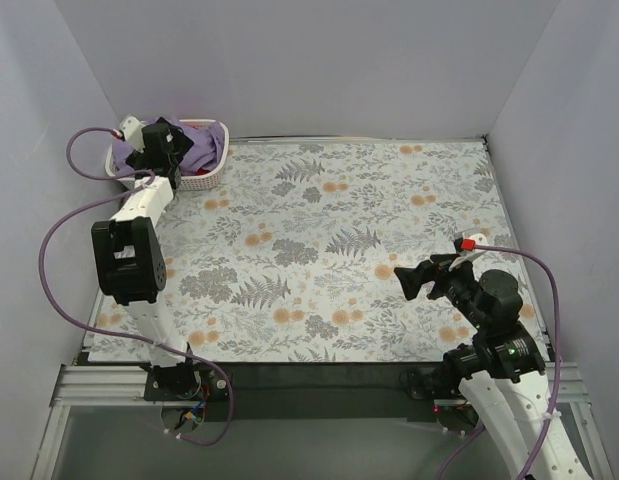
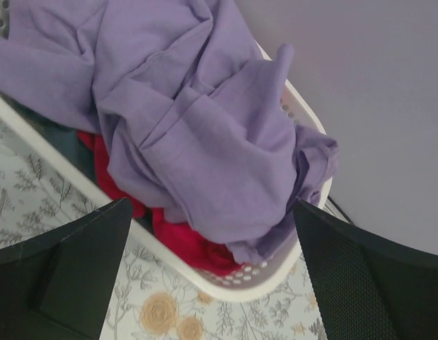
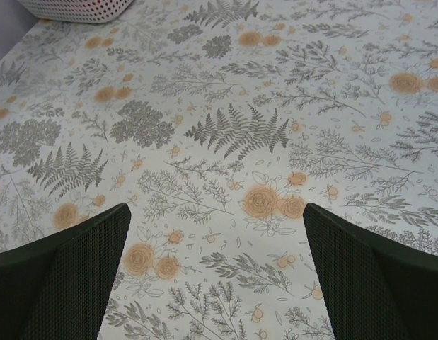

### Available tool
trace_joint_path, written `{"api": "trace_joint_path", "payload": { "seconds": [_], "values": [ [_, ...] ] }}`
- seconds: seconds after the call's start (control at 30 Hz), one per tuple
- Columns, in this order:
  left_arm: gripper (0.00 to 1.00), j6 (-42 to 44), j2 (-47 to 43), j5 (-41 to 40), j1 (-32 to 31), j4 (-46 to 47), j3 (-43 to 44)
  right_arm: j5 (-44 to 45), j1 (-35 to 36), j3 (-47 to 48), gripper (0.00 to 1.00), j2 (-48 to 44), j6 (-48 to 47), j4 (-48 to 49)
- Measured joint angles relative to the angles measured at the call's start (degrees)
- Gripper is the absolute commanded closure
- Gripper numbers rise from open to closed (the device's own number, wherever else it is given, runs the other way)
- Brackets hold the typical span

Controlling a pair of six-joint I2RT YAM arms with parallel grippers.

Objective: Fold and stack the t-shirts
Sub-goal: Grab the tshirt from the pile

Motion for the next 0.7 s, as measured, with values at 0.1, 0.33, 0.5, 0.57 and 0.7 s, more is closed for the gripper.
{"api": "trace_joint_path", "payload": {
  "seconds": [0.1, 0.33, 0.5, 0.57, 0.7],
  "values": [
    [0.12, 0.42, 4.81, 0.76, 0.74, 2.08, 3.69, -1.7, 0.0, -0.59, 0.02, 1.29, 0.48, -0.11],
    [0.23, 0.79, 17.09, 4.07, 1.09, 3.32, 13.73, -4.15, 0.0, -0.76, 0.02, 2.91, 0.57, -0.02],
    [0.65, 1.25, 21.49, 6.14, 1.09, 2.89, 16.92, -5.49, 0.0, -0.83, 0.02, 5.03, 0.55, -0.02],
    [0.93, 1.84, 21.73, 6.84, 1.09, 2.58, 17.09, -5.97, 0.0, -0.83, 0.02, 5.86, 0.52, -0.04],
    [1.0, 3.82, 21.27, 7.8, 1.14, 2.36, 17.2, -6.71, 0.0, -0.83, 0.02, 6.45, 0.59, -0.04]
  ]
}}
